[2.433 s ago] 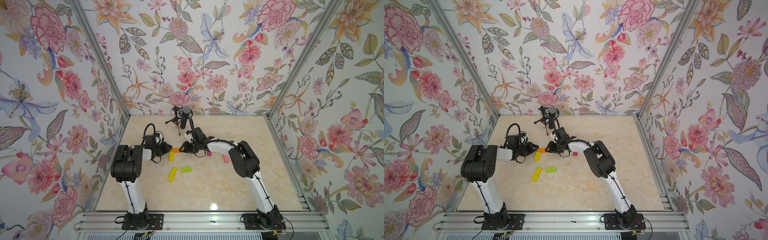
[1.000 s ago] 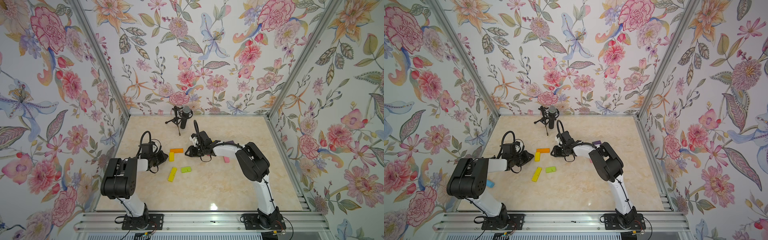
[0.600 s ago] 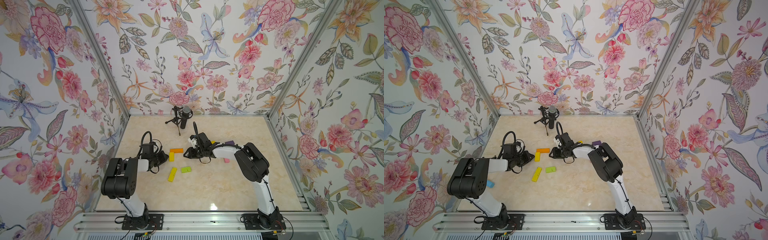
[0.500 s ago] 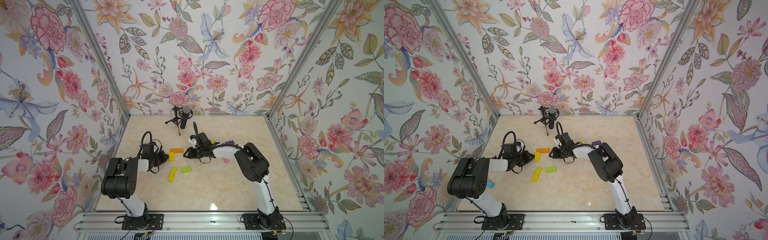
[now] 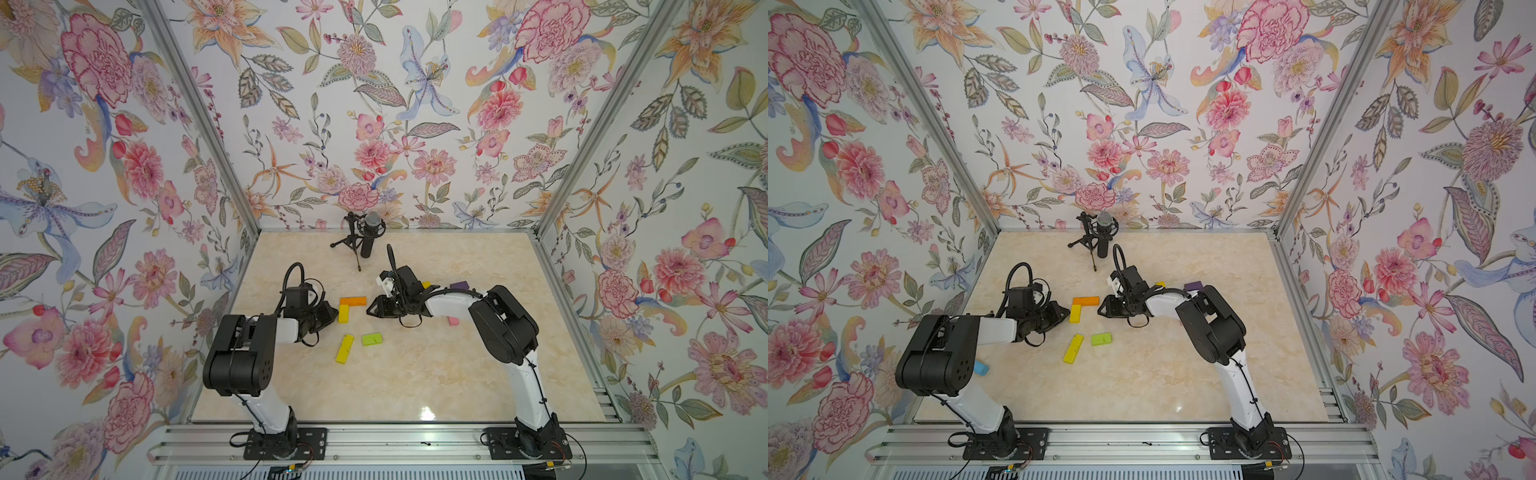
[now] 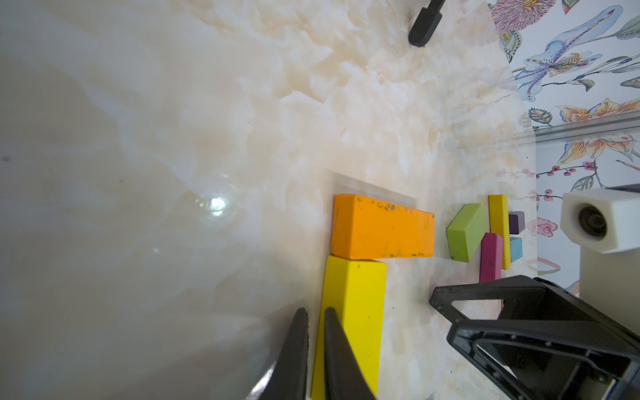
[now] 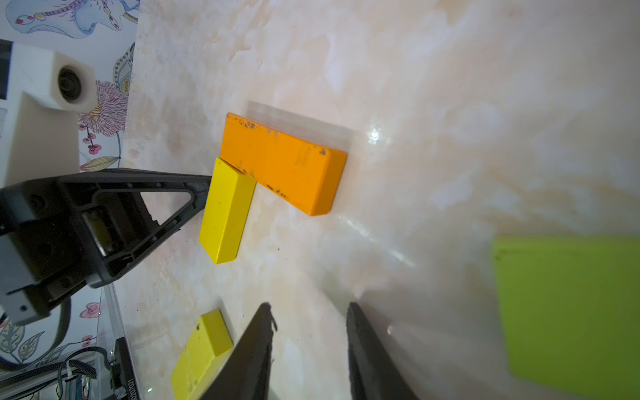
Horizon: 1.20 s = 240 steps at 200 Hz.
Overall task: Assemble the letter p with building blocks
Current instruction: Adjust the building block at the center of the board.
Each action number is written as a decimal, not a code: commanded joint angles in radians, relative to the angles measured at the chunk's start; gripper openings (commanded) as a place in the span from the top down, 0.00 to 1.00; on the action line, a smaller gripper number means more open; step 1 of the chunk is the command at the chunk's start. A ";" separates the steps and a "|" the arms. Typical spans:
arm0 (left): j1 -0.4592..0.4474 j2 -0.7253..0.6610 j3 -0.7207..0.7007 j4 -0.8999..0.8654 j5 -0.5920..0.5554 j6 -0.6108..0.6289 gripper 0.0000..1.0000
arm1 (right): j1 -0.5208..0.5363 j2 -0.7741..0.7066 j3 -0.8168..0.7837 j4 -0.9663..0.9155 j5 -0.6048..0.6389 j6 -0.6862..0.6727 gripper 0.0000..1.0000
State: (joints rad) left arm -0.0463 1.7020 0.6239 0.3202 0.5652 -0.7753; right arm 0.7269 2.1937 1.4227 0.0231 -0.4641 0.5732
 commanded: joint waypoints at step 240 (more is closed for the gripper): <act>-0.279 0.389 0.851 -0.533 -0.032 0.213 0.61 | -0.131 -0.179 -0.049 -0.187 0.182 -0.062 0.47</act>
State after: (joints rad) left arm -0.3145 2.0117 1.3766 -0.1219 0.4904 -0.6201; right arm 0.5739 2.0125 1.4036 -0.1936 -0.2966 0.4713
